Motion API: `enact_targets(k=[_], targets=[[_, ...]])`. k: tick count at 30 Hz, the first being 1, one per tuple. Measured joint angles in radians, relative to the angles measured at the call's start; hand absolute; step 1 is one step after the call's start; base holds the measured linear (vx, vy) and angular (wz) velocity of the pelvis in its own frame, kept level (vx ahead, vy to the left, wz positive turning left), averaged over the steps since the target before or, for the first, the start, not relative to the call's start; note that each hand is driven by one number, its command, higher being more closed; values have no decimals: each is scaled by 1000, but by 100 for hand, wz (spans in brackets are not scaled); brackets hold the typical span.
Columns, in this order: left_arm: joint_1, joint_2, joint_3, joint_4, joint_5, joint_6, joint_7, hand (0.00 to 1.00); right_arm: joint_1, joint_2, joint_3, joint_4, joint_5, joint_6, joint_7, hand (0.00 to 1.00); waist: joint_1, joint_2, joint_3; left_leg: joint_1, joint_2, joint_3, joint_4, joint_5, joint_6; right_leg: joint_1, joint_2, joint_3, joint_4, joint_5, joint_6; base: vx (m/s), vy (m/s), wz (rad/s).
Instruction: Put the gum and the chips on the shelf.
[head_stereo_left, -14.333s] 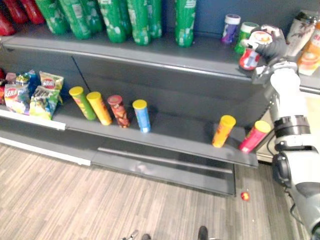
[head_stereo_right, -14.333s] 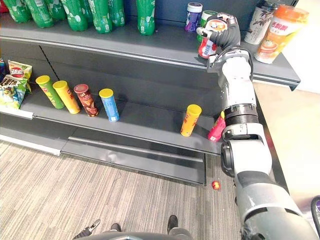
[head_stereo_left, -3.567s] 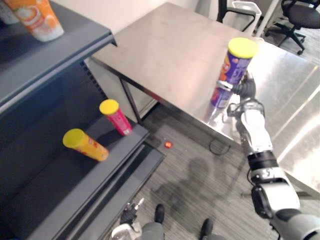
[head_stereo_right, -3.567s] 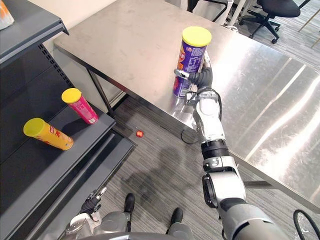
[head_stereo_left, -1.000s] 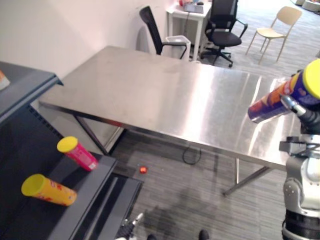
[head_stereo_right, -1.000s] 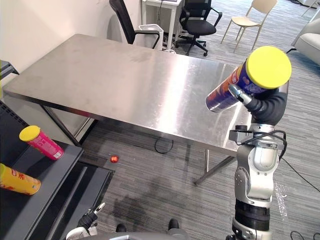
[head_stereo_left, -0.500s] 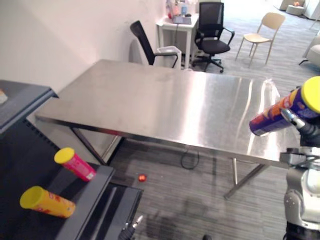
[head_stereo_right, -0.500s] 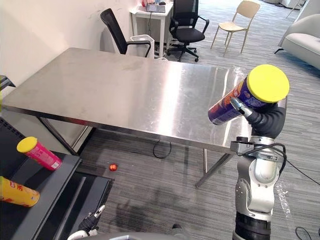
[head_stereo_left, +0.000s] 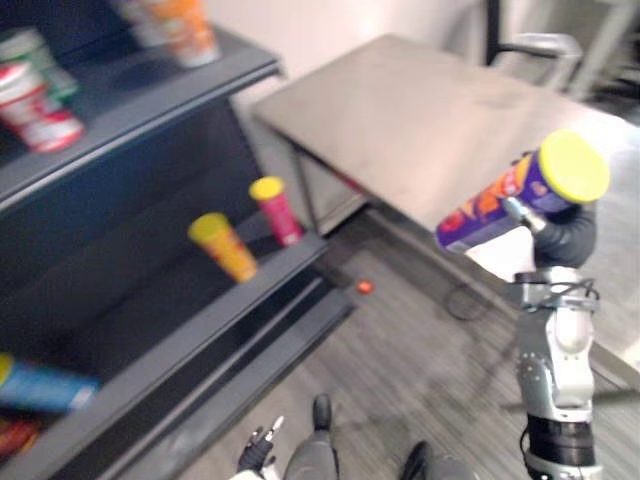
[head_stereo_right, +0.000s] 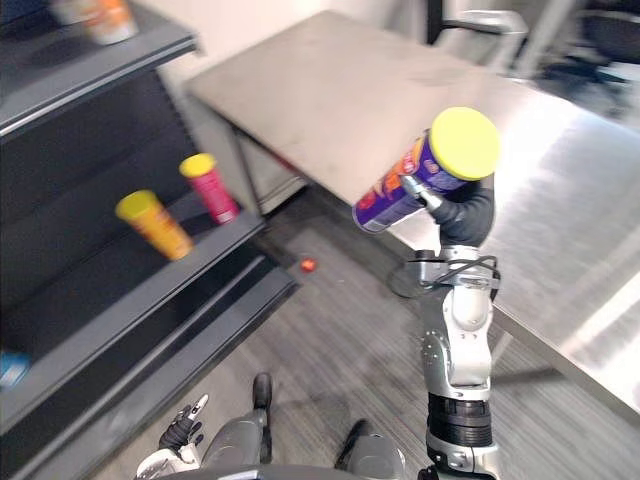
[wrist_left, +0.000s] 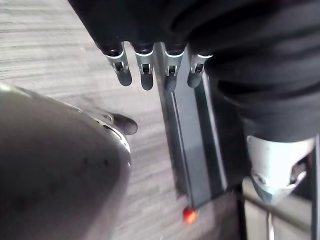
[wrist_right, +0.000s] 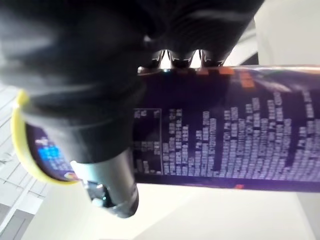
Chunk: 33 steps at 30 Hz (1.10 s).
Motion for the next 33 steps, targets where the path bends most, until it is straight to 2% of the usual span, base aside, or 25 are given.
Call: enact_targets(k=[1, 2, 3, 4, 7, 10, 12, 15, 18, 19, 22, 30, 33], targets=[[12, -1, 0, 8, 2, 3, -1, 0, 1, 0, -5, 1, 0, 3, -4, 100, -1, 1, -1, 13, 5, 46, 57, -1, 0, 10, -14, -28, 0, 0, -1, -147, -212, 161], [37, -6, 1, 14, 2, 4, -2, 0, 3, 1, -16, 1, 0, 3, -5, 100, -14, 12, -3, 51, 29, 106, 142, -21, -13, 30, -26, -82, -4, 0, -1, -103, -116, 136], [66, -14, 11, 31, 3, 7, -8, 0, 15, 1, -25, 1, -2, 2, -9, 100, -26, 24, -10, 91, 52, 134, 183, -55, -30, 41, -27, -139, -3, 1, 1, -104, -84, 133], [68, -20, 19, 42, 2, 8, -13, 0, 22, 1, -39, 1, -3, 2, -13, 100, -26, 29, -13, 113, 61, 136, 185, -60, -37, 42, -25, -162, -2, 2, 3, -85, -18, 115], [66, -25, 32, 63, 6, 9, -20, 0, 40, 4, -97, 1, -39, 6, -25, 100, -26, 51, -25, 223, 62, 135, 29, -57, -77, 25, -25, -265, 20, 3, 5, -132, 77, 117], [64, -26, 63, 64, 12, 10, -22, 0, 62, 20, -135, 1, -41, 17, -24, 100, -25, 35, -24, 235, 37, 151, -91, -54, -90, 27, -52, -351, 61, 6, 9, -122, 171, 86], [62, -22, 70, 68, 23, 9, -20, 0, 73, 46, -135, -2, -70, 18, -24, 100, -24, 25, -25, 224, -11, 124, -141, -51, -93, 24, -108, -388, 97, 21, 26, -146, 294, 75], [62, -17, 68, 69, 44, 9, -17, 0, 106, 56, -135, -2, -79, 23, -26, 100, -24, 12, -23, 215, -43, 124, -138, -56, -81, 20, -145, -392, 104, 47, 30, -87, 189, 12], [56, 9, 57, 67, 64, 8, -17, 0, 124, 72, -134, -2, -91, 25, -36, 100, -24, -16, -10, 185, -47, 135, -86, -88, -62, 2, -165, -370, 117, 59, 27, -89, 129, -12], [55, 19, 56, 67, 68, 8, -17, 0, 133, 77, -132, -2, -117, 27, -37, 100, -23, -32, -6, 174, -45, 144, -61, -105, -60, -8, -171, -359, 120, 64, 25, -86, 103, -19], [55, 30, 56, 67, 71, 8, -16, 0, 146, 77, -124, -2, -145, 28, -41, 100, -23, -50, -1, 173, -48, 155, -47, -118, -55, -15, -168, -339, 115, 79, 25, -44, 85, -17], [55, 27, 56, 50, 47, 8, -18, 0, 147, 73, -99, 12, -155, 33, -22, 100, -15, -53, 0, 167, -51, 157, -54, -116, -52, -25, -150, -328, 83, 100, 26, 16, 73, -4], [56, 19, 55, -4, 36, 6, -20, 0, 139, 70, -56, 51, -155, 33, -21, 100, -7, -58, 3, 123, -23, 144, 30, -152, -49, -24, -144, -329, 82, 101, 26, 57, 52, 13]])
